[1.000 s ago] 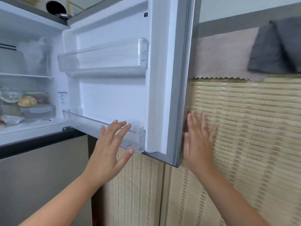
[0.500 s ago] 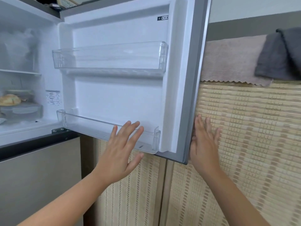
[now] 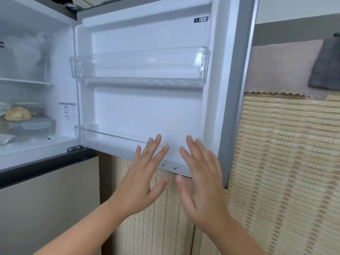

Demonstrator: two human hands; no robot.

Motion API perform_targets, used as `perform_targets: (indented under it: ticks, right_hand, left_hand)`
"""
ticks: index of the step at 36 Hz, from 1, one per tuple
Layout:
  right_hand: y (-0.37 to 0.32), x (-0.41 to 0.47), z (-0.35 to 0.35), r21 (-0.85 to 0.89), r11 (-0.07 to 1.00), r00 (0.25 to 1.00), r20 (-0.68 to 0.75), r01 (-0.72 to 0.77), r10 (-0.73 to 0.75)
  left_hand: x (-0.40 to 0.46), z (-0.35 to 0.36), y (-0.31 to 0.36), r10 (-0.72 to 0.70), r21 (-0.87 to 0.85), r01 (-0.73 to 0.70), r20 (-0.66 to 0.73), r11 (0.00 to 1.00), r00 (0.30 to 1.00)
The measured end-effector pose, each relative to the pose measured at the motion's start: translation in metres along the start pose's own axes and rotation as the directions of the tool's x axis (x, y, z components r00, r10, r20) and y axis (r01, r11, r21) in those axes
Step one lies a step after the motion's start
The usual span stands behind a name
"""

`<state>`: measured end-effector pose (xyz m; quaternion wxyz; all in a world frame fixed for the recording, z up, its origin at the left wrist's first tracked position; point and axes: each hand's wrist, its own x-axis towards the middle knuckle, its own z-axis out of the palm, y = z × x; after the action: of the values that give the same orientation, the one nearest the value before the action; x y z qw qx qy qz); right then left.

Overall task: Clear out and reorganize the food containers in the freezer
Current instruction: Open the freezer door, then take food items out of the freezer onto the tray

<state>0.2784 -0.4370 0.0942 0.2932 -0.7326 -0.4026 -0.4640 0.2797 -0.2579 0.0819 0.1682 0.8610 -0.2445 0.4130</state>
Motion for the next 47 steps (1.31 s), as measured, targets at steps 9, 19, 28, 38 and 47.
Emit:
perform_targets:
  ticks: [9, 19, 28, 38, 47]
  right_hand:
    - [-0.042, 0.009, 0.077, 0.138, 0.989, 0.992, 0.103, 0.055, -0.069]
    - [-0.094, 0.031, 0.163, 0.338, 0.94, 0.981, 0.191, -0.039, -0.027]
    - [-0.14, 0.062, 0.243, 0.481, 0.877, 0.947, 0.293, -0.023, -0.135]
    - [-0.176, 0.13, 0.341, 0.575, 0.818, 0.86, 0.404, 0.026, -0.312]
    - [-0.203, 0.212, 0.431, 0.572, 0.813, 0.8, 0.436, 0.108, -0.413]
  left_hand:
    - [-0.063, -0.065, -0.047, -0.228, 0.073, 0.227, 0.006, 0.971, 0.974]
    - [-0.154, -0.158, -0.096, -0.456, 0.273, 0.442, -0.014, 0.854, 0.89]
    - [-0.189, -0.218, -0.13, -0.653, 0.423, 0.622, -0.089, 0.659, 0.753]
    - [-0.171, -0.281, -0.174, -0.7, 0.537, 0.741, -0.341, 0.403, 0.627]
    - [-0.137, -0.317, -0.242, -0.701, 0.799, 0.54, -0.225, 0.265, 0.676]
